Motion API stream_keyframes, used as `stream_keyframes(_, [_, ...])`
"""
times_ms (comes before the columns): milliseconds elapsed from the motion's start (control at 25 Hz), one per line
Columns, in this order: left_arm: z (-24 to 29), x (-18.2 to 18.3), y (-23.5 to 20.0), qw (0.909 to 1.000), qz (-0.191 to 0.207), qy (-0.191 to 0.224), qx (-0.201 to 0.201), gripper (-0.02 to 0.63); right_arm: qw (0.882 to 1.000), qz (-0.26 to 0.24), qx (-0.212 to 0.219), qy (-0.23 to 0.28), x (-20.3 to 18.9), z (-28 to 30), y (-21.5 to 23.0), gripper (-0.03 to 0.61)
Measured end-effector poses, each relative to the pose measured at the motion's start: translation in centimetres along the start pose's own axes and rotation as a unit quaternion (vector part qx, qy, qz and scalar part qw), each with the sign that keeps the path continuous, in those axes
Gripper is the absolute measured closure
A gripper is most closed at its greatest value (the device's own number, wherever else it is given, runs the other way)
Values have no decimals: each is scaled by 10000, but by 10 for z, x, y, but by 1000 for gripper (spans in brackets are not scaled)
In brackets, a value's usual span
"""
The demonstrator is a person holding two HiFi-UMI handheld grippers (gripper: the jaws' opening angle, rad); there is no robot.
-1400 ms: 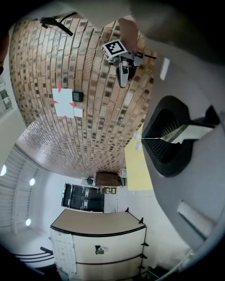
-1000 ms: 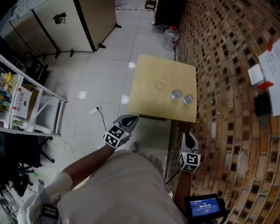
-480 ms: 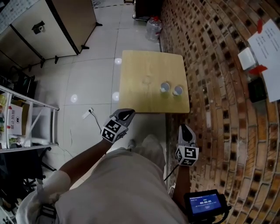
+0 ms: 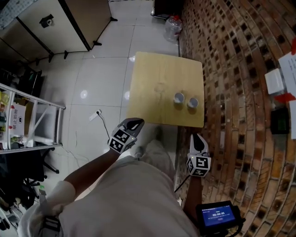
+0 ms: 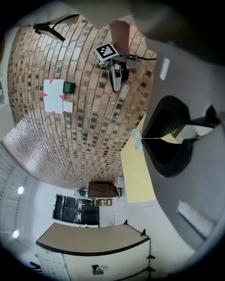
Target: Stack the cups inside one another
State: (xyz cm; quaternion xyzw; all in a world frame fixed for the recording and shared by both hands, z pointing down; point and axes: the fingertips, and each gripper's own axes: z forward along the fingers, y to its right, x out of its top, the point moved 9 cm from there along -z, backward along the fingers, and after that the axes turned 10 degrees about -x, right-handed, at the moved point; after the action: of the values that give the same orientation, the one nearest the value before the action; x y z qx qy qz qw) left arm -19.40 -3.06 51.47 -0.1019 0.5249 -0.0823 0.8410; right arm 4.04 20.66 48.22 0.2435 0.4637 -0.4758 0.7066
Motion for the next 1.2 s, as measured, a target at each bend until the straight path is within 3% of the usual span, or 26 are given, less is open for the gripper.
stream_keyframes(280, [37, 29, -26, 9993, -184, -173, 266, 588, 9989, -36, 261, -394, -8, 60, 32, 545])
stream_keyframes(760, [95, 64, -29, 9985, -169, -414, 319, 586, 9934, -856, 534, -552, -2, 137, 68, 545])
stream_keyframes(1200, [115, 72, -29, 9960, -155, -637, 615, 586, 9713, -1985, 868, -984, -26, 195, 82, 545])
